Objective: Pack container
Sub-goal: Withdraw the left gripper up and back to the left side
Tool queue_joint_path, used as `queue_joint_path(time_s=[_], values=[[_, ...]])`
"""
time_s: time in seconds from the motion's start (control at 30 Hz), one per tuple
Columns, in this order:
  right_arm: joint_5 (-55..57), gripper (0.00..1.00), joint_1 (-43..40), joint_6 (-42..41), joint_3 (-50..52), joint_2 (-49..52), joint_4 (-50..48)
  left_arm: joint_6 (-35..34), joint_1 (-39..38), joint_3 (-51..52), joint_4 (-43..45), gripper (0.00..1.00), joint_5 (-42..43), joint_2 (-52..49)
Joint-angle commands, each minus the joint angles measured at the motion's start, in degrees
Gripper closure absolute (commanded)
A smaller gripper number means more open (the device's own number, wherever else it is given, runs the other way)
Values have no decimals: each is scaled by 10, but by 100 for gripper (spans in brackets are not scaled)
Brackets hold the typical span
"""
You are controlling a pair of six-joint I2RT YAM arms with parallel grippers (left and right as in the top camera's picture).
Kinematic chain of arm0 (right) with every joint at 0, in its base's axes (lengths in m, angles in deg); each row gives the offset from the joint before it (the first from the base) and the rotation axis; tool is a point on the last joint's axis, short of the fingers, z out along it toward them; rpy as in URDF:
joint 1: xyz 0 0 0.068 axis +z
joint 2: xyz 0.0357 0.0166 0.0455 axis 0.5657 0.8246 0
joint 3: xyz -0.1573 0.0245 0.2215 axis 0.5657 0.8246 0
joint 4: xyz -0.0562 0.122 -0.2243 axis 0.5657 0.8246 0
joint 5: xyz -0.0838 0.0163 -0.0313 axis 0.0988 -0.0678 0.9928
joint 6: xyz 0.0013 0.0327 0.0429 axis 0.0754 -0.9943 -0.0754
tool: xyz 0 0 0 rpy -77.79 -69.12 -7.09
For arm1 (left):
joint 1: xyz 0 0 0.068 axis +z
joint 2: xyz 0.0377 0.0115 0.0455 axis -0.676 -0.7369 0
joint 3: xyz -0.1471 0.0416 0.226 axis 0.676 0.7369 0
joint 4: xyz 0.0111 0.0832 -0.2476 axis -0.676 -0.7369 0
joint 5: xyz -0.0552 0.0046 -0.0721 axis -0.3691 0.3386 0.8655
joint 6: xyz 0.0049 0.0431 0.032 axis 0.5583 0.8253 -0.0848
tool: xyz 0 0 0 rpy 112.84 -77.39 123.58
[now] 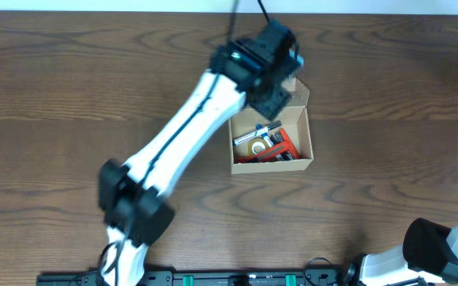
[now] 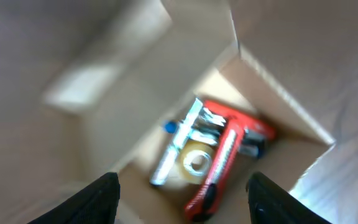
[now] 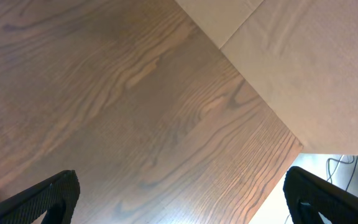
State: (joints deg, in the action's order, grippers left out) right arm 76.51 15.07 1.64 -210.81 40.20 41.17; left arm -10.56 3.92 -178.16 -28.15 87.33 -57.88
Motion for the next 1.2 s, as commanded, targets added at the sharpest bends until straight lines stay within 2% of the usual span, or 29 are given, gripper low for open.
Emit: queue_joint_path(time_s=[0.0,0.1,0.23,0.47,0.77,0.87,0.97,1.07,1.17], values=[[6,1,-3,-9,-7,-5,1,-32,5,-48,-21,35,-109,84],[6,1,-3,-9,-7,-4,1,-50,5,-55,-42,34,-163,146],[6,1,-3,-9,-7,-4,1,-64,5,-55,-75,25,-218,222],[6,1,-3,-9,-7,-5,1,-120,5,-55,-172,23,-365,319],[6,1,-3,-11,-7,-5,-1,-162,5,-55,-267,23,-434,374],[-49,1,-3,-63,-7,-4,-48,-171,5,-55,-283,23,-465,384],[-156,1,-3,-75,-7,-5,-56,-178,15,-55,-283,26,-466,385],[-220,1,-3,-78,-7,-4,-56,-192,62,-49,-283,28,-449,376],[-225,1,-3,-91,-7,-4,-51,-195,145,-39,-280,28,-354,358]])
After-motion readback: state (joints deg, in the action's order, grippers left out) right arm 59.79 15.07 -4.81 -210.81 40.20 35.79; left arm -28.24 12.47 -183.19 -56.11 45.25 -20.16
